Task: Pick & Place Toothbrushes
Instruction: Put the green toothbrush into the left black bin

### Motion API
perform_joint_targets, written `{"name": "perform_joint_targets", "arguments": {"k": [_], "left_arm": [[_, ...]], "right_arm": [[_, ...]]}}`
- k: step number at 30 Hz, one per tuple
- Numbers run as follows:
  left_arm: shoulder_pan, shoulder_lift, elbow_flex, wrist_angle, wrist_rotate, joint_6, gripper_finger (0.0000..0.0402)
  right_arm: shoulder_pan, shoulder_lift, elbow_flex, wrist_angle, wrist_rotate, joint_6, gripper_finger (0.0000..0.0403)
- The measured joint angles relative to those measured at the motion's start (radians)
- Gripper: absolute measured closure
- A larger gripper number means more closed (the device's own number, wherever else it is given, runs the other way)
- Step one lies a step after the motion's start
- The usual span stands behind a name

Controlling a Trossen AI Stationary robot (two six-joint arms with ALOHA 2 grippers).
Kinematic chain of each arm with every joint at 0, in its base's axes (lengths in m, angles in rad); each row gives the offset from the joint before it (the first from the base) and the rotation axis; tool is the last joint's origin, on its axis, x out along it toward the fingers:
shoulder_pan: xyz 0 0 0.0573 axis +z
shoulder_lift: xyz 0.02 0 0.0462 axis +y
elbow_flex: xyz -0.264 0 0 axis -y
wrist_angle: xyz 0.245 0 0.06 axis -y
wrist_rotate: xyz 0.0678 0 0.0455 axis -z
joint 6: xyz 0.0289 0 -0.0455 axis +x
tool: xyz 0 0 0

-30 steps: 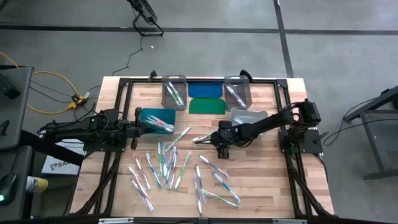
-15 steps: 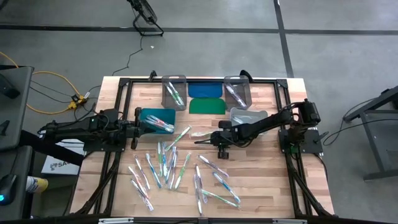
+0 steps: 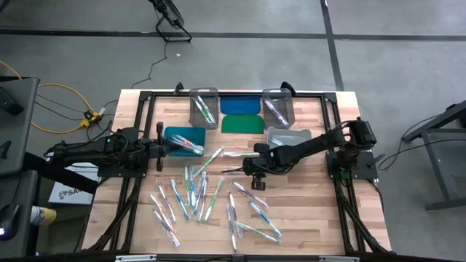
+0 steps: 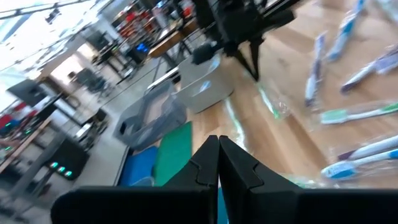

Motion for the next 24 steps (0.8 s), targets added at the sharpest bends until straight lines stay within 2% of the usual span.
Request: {"name": "perform_joint_targets", "arguments": {"k": [4, 9, 13, 18, 24], "left_arm": [[0.0, 0.0, 0.0, 0.0, -0.039, 0.001, 0.0373], [0.0, 0.003, 0.0, 0.004, -0.044, 0.001, 0.0309], [0.0, 0.042, 0.0, 0.093, -0.085, 0.001, 0.026], [0.0, 0.158, 0.001, 0.281, -0.086, -0.003, 0.0226], [0.0, 0.358, 0.001, 0.517, -0.077, -0.007, 0.0219]], "right_arm": [[0.002, -0.043, 0.007, -0.007, 0.015, 0.022, 0.0402], [0.019, -0.138, 0.007, -0.041, 0.123, 0.041, 0.0401], [0.032, -0.208, 0.007, -0.05, 0.201, 0.037, 0.0401], [0.025, -0.244, 0.007, -0.004, 0.332, -0.013, 0.04], [-0.036, -0.243, -0.047, 0.226, 0.321, -0.14, 0.04]]}}
